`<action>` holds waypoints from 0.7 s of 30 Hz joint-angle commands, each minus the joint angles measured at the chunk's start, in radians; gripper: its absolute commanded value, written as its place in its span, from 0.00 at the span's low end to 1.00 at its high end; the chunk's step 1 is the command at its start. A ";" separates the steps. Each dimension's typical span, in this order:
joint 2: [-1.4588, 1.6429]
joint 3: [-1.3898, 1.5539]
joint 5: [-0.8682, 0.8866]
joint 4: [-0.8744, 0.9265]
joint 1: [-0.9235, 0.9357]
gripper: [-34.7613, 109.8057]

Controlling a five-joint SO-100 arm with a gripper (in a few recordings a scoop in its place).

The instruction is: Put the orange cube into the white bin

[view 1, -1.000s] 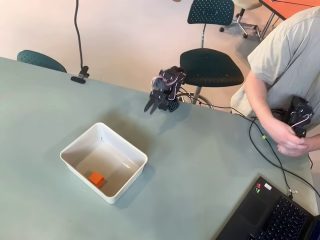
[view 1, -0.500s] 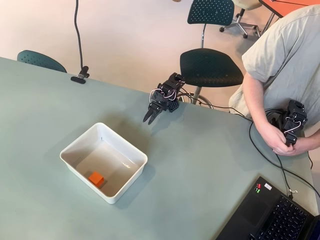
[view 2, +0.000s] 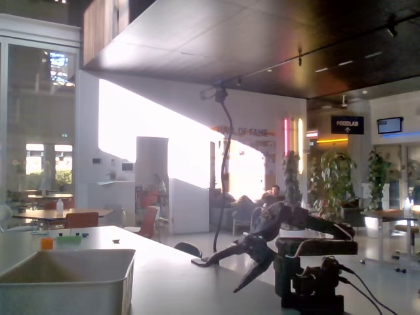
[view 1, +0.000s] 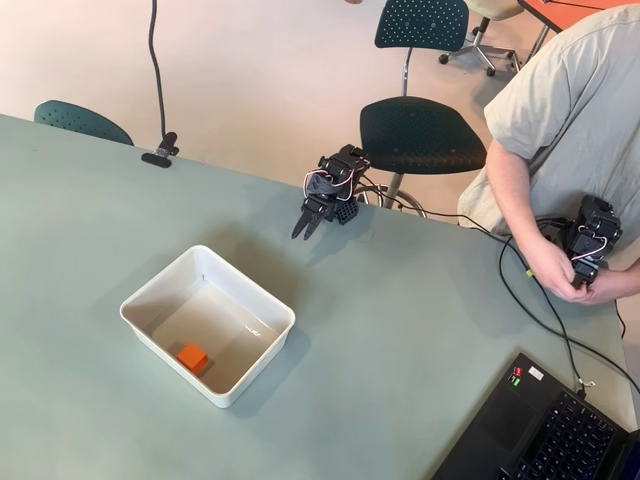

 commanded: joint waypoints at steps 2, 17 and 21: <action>-0.158 -0.040 0.005 -0.087 0.002 0.60; -0.241 0.006 -0.002 -0.129 0.005 0.50; -0.144 0.005 -0.002 -0.129 0.005 0.38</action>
